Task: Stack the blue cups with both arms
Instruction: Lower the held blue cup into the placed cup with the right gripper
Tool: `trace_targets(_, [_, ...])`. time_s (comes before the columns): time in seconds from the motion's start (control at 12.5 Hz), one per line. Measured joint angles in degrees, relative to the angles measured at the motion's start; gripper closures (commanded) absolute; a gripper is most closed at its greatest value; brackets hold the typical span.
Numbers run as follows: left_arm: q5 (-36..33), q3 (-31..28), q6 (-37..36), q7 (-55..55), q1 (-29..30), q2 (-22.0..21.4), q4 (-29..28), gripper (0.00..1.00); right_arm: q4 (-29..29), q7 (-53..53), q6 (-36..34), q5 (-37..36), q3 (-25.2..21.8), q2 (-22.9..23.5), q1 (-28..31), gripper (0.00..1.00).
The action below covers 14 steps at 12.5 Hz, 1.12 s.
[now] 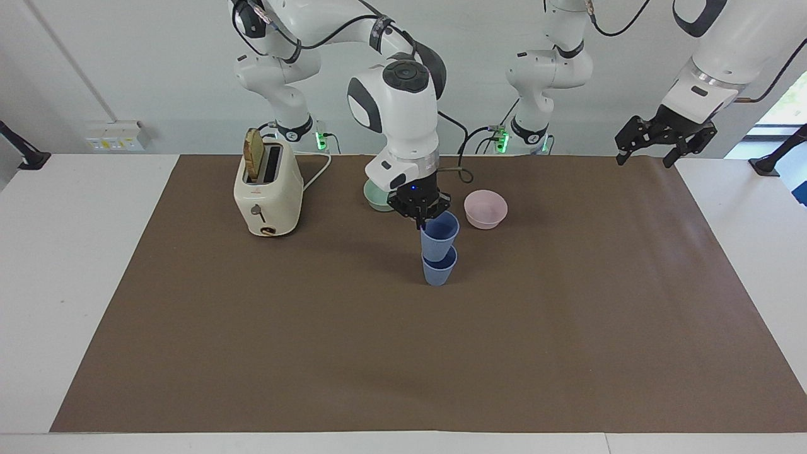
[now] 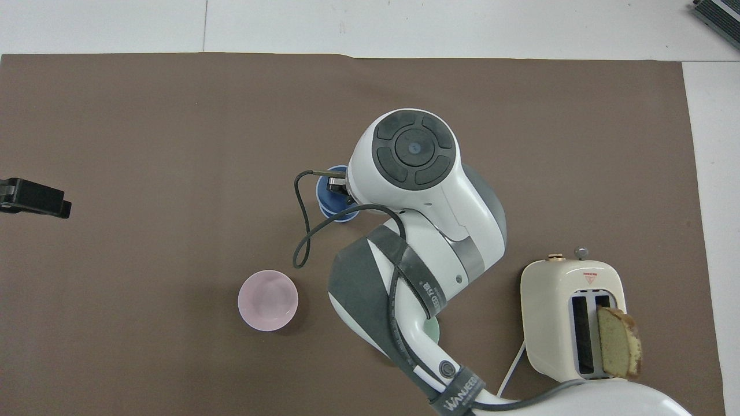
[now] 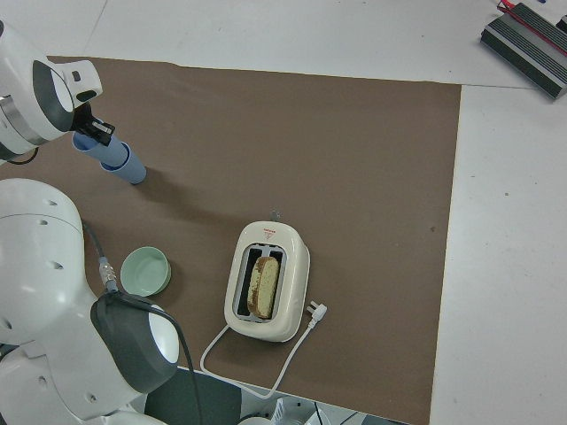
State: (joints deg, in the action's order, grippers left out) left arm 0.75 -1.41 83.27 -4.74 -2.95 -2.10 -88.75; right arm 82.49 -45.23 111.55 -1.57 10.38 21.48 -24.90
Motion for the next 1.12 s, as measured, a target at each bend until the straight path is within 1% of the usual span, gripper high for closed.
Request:
trace_targets(0.24, [-0.5,0.4,-1.2,-0.1,0.0,-0.4,1.4,0.0,0.0,0.0,0.8,0.0,0.0,0.4,0.0,1.0])
trace_targets(0.4, [-0.5,0.3,-1.3,-0.1,0.0,-1.2,1.4,0.0,0.0,0.0,2.1,0.0,0.1,1.4,-0.1,1.0])
trace_targets(0.72, [-0.5,0.2,-1.1,-0.1,0.0,-1.3,1.4,0.0,0.5,0.0,2.3,0.0,0.1,2.7,-0.2,1.0])
trace_targets(1.12, [-0.5,0.1,-0.9,-0.1,0.0,-1.3,1.4,0.0,4.4,1.1,6.6,0.0,0.1,3.1,-0.2,1.0])
